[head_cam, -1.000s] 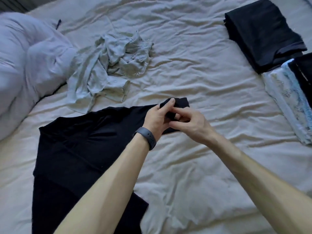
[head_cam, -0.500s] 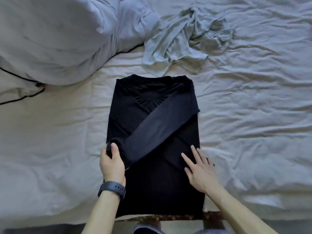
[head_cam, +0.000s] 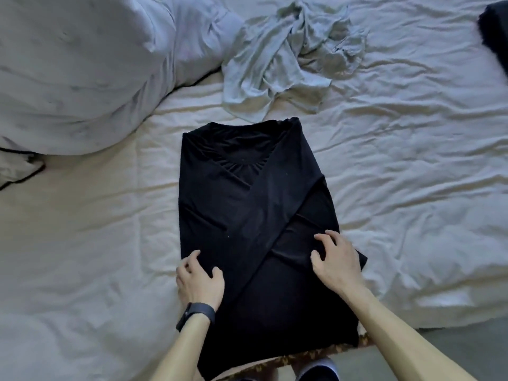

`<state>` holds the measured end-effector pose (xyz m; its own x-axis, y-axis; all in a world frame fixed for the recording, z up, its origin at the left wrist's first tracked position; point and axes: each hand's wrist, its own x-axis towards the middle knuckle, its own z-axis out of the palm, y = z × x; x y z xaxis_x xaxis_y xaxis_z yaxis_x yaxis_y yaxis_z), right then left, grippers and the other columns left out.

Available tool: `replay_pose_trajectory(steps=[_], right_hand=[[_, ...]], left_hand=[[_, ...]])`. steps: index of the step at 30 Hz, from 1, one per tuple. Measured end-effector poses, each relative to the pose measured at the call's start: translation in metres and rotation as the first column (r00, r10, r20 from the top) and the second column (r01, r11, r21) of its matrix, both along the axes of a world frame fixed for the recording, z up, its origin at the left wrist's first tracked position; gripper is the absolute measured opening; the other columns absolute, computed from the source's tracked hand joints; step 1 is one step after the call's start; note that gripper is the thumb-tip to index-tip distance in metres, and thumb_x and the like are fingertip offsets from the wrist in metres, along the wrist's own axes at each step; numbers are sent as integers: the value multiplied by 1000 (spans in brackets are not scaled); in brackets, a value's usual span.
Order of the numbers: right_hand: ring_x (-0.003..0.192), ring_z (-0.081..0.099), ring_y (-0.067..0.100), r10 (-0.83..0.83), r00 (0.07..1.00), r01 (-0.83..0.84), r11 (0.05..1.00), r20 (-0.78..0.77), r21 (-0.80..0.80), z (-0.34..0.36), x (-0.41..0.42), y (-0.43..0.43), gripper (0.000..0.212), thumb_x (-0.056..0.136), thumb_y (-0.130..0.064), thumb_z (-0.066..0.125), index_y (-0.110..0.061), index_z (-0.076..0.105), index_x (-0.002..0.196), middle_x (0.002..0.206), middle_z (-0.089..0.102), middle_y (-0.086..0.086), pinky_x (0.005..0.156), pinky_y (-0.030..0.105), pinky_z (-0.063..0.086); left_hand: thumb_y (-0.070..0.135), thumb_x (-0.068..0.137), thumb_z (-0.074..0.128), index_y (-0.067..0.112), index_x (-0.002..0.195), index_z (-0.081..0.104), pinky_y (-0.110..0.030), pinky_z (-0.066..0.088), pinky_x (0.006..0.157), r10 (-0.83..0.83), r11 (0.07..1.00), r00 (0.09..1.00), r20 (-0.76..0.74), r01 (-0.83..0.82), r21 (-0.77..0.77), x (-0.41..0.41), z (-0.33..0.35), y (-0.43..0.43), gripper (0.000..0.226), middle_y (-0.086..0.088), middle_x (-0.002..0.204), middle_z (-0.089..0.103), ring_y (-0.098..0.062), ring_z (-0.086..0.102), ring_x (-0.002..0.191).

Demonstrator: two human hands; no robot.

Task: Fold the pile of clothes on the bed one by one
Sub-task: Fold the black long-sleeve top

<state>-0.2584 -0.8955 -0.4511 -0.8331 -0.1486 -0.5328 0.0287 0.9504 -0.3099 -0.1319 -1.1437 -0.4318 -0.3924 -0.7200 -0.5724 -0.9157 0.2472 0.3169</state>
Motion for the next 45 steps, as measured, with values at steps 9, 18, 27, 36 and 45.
replay_pose_trajectory(steps=[9,18,27,36,45], right_hand=[[110,66,24,-666,331,930,112,668,-349,-5,-123,-50,25,96,-35,67,-14,62,108,122,66,12,93,39,57],[61,64,7,-463,-208,939,-341,862,43,-36,-186,-58,40,89,-49,73,-16,72,112,110,74,-2,36,17,40],[77,67,9,-542,-38,937,-311,840,-159,-45,-153,-52,14,98,-33,67,-20,64,96,110,67,-7,57,22,51],[72,71,7,-539,-45,921,-348,841,-174,-49,-170,-53,19,95,-22,72,-24,64,112,107,70,-5,56,21,51],[72,72,9,-706,485,854,254,517,-454,-34,-131,-39,34,93,-32,71,-33,55,123,111,66,-16,69,24,55]], left_hand=[[31,93,64,22,145,40,-31,38,101,-437,878,862,-258,471,87,-229,-3,4,58,-6,144,42,-22,47,129],[70,89,50,13,99,58,-31,42,61,-629,777,776,48,629,12,-421,-19,34,59,-4,91,63,-23,59,75],[23,96,59,8,126,57,-35,57,67,-393,874,917,73,347,339,-460,-39,19,33,-8,107,65,-20,69,74],[-8,91,58,16,102,60,-35,55,84,88,815,985,-147,14,580,-455,-59,20,27,-6,109,62,-24,64,100],[18,90,61,31,134,52,-29,47,91,-533,837,780,-329,544,-67,-405,-67,36,47,1,132,48,-17,56,109]])
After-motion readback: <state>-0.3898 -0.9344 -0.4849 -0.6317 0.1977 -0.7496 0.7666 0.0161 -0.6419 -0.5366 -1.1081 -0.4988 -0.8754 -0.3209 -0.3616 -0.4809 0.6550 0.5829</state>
